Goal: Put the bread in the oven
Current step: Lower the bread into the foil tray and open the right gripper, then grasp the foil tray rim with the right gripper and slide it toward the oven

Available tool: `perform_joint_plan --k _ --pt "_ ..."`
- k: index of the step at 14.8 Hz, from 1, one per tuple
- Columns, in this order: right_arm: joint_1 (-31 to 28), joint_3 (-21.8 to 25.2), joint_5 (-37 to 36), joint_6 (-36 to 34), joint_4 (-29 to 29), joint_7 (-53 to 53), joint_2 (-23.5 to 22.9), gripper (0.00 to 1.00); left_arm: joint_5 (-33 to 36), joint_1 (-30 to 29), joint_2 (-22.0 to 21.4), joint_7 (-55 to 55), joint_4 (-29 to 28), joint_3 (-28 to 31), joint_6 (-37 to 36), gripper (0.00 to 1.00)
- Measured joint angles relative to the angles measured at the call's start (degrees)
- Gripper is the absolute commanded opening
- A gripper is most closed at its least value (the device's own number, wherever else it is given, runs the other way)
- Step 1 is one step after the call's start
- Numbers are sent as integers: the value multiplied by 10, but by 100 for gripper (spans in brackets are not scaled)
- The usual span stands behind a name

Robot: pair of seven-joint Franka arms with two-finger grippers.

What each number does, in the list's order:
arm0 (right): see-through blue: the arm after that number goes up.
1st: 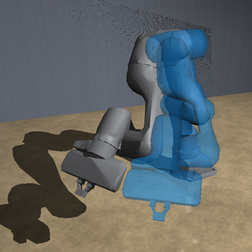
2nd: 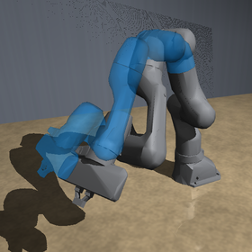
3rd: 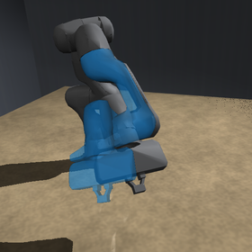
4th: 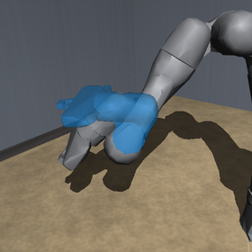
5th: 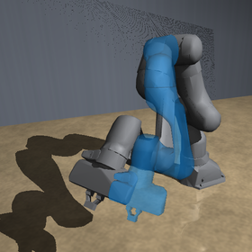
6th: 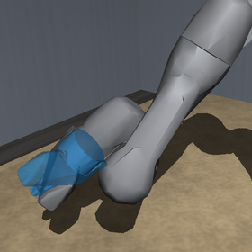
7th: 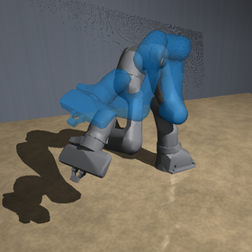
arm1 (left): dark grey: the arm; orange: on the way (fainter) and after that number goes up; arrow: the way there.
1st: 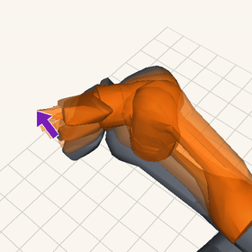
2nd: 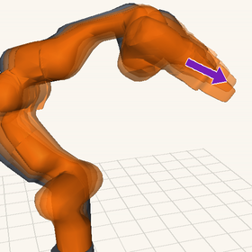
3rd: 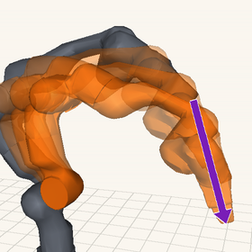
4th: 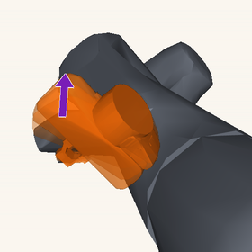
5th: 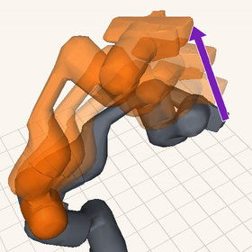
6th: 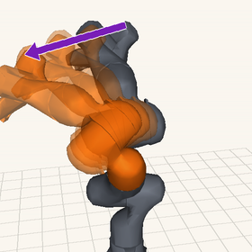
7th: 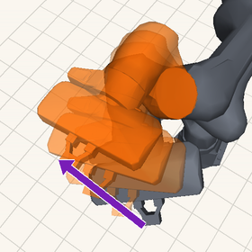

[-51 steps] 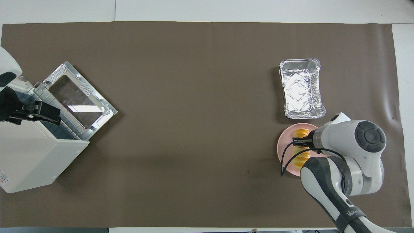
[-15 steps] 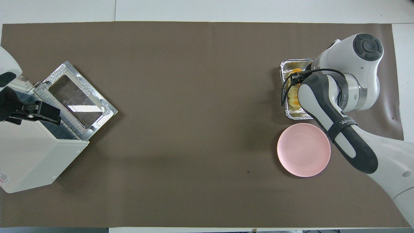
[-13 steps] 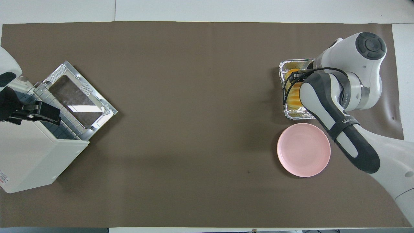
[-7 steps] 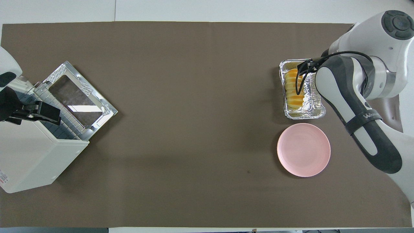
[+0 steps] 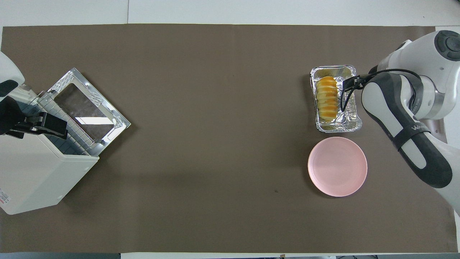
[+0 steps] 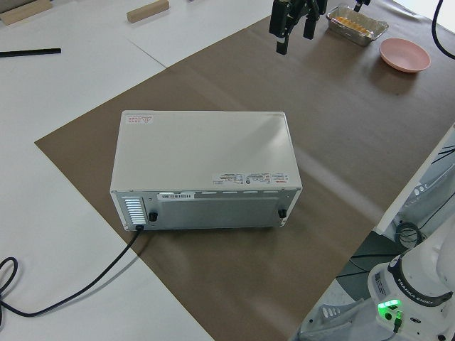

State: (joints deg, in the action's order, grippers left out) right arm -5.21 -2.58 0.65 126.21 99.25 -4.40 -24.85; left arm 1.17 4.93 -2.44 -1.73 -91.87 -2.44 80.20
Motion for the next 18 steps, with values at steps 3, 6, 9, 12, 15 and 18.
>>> perform_joint_plan --k 3,6,9,12,15,18 --pt "-4 0 0 17 29 -3 1 92 0 0 0 0 0 0 0 100" --pt "-4 0 0 25 42 -3 4 41 0 0 0 0 0 0 0 100" --pt "-4 0 0 25 44 -3 6 0 0 0 0 0 0 0 0 100" --pt "-4 0 0 25 44 -4 8 0 0 0 0 0 0 0 0 100" --pt "-4 -1 1 25 44 -3 9 0 0 0 0 0 0 0 0 100" --pt "-3 -7 5 27 43 -4 13 0 0 0 0 0 0 0 0 100"
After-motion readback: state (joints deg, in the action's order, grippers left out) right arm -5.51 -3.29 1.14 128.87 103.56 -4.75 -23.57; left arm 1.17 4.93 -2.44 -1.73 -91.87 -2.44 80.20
